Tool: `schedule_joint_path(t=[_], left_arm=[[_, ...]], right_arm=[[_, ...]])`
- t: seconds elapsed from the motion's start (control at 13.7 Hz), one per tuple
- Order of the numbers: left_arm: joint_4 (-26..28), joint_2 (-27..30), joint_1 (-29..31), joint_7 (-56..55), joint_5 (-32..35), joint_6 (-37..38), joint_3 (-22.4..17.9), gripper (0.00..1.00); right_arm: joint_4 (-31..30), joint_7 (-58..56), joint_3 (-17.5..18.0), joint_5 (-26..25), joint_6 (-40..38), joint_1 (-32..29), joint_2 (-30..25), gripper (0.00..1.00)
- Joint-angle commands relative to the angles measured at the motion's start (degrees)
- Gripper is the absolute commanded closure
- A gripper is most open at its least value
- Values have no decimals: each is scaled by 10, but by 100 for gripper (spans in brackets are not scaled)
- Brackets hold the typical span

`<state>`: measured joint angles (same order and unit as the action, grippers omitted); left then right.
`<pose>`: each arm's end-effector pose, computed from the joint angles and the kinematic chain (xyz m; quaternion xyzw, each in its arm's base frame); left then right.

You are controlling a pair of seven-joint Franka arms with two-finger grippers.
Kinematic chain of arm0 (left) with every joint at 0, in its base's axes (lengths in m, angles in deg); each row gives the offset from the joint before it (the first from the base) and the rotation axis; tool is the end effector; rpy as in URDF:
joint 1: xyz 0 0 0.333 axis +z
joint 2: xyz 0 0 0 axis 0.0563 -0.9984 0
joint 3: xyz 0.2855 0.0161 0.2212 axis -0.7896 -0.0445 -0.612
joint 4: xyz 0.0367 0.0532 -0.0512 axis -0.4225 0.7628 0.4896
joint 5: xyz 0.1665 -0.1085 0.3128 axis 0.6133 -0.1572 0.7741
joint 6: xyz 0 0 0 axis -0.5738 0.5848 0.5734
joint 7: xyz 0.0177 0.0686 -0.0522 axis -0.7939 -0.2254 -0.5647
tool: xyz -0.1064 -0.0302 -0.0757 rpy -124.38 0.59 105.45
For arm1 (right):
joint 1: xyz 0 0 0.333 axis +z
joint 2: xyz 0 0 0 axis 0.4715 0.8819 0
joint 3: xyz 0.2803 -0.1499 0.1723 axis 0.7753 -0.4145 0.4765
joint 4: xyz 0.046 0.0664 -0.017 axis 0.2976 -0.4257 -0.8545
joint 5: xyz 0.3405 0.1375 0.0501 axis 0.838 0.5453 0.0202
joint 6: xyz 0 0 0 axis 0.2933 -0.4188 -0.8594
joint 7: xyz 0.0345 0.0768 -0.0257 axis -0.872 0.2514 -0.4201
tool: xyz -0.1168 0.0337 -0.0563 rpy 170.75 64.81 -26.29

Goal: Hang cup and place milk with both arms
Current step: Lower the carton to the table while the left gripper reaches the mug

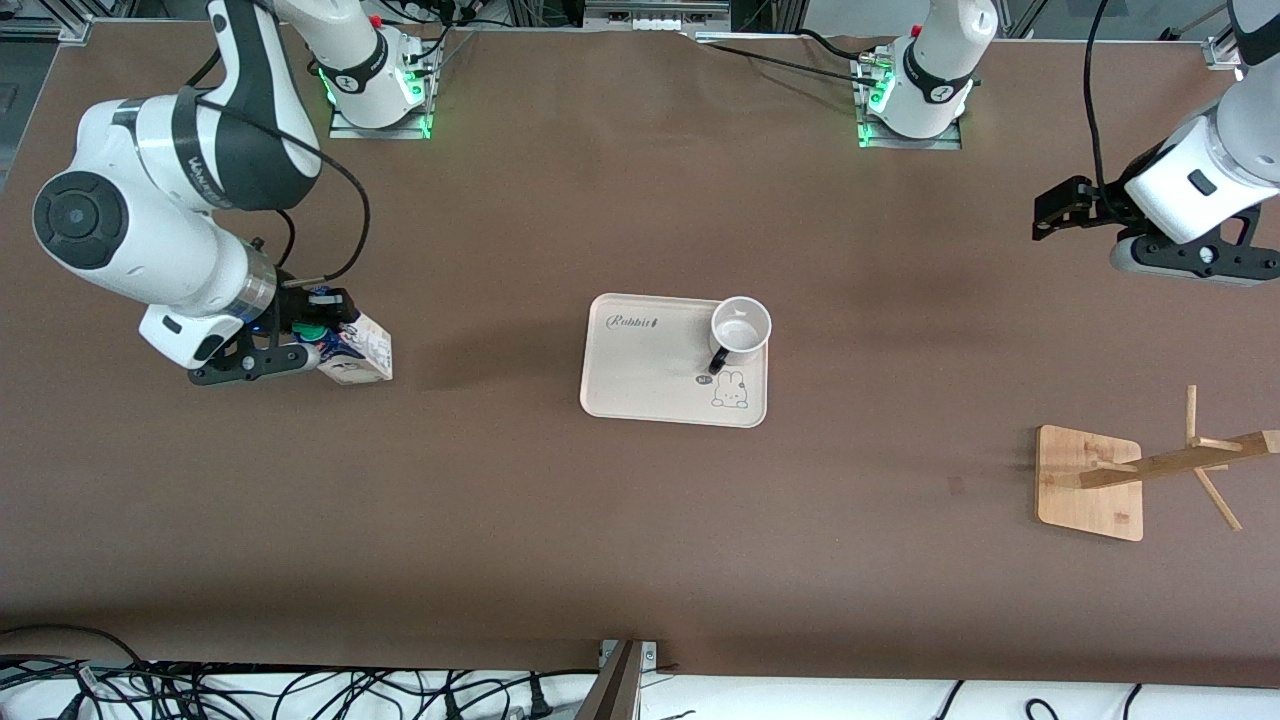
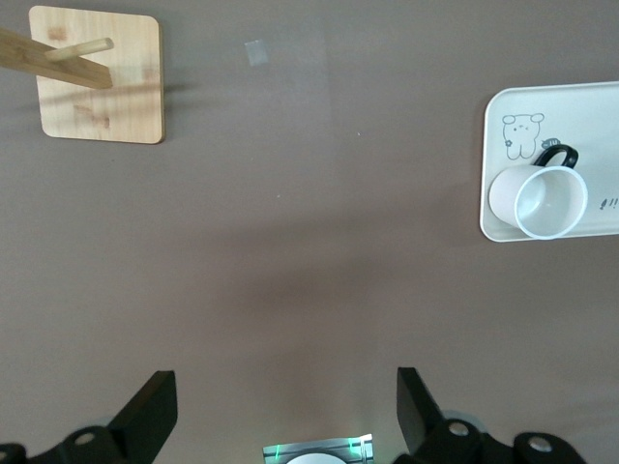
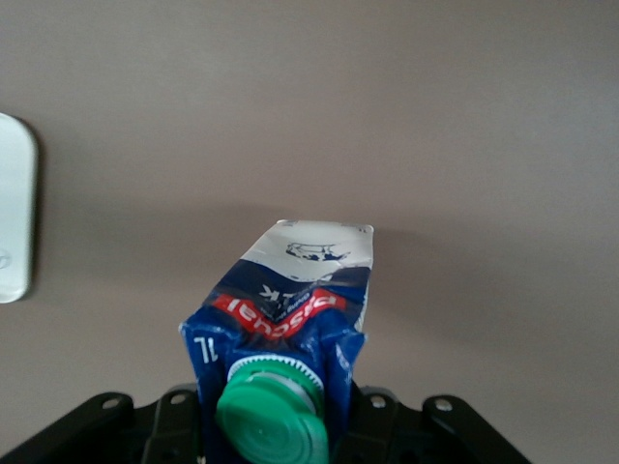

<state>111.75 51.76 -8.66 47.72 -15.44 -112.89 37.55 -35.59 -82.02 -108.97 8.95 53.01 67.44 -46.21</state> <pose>0.5169 -0.0457 0.6037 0.9951 -0.0624 -0.0757 0.0088 0.5885 0.1147 0.4559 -0.9941 -0.0910 0.0582 0.0063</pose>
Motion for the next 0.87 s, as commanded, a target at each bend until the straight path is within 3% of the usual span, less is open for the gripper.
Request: schedule_joint_path(t=[0.0, 0.15, 0.29, 0.8], left_arm=[[-22, -10, -3, 4, -5, 14, 15, 0], [-24, -13, -4, 0, -8, 9, 40, 0], [-23, -52, -4, -28, -34, -10, 78, 0], [-25, -207, -26, -102, -25, -206, 207, 0]], right_arm=[[-79, -34, -20, 9, 75, 7, -14, 64], [-109, -39, -20, 10, 115, 7, -13, 63], [-120, -39, -21, 11, 137, 5, -4, 62], [-138, -39, -21, 16, 171, -4, 12, 60]])
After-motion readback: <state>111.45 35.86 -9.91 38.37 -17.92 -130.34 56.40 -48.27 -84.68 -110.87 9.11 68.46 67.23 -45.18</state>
